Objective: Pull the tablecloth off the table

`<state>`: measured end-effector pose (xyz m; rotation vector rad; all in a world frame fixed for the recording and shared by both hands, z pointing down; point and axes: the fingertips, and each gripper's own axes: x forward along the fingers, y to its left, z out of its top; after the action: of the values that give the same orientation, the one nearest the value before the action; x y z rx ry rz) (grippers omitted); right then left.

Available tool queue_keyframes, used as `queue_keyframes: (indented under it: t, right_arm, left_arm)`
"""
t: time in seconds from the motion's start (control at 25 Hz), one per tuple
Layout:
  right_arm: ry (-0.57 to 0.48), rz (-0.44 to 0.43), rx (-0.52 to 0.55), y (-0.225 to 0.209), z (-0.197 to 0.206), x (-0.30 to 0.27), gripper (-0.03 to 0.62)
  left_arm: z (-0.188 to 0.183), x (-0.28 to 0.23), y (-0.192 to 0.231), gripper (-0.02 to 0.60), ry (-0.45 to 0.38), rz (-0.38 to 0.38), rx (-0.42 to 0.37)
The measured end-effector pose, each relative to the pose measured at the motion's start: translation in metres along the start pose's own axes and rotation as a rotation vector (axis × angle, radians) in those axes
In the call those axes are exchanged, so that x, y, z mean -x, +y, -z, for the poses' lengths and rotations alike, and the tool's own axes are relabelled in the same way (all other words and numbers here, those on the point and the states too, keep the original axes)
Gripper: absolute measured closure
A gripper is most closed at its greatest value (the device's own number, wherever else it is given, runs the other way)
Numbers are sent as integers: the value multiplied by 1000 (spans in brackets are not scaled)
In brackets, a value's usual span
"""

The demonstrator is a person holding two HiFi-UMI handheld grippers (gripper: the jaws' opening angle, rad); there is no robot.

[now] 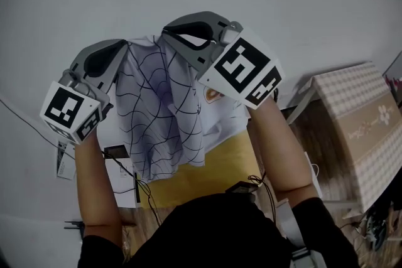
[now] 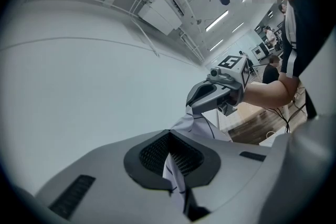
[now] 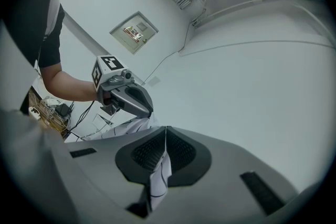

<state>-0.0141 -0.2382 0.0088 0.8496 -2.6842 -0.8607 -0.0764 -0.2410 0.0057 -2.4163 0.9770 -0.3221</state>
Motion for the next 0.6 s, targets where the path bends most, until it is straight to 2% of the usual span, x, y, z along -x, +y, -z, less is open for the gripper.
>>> queue_keyframes:
  t: [0.24, 0.6]
  right_arm:
    - [-13, 2, 27, -2, -20, -1, 574]
    - [-35, -3, 58, -23, -36, 6, 574]
  left_arm:
    - [-15, 9, 8, 569, -28, -12, -18]
    - [-44, -5, 13, 569, -52, -13, -49]
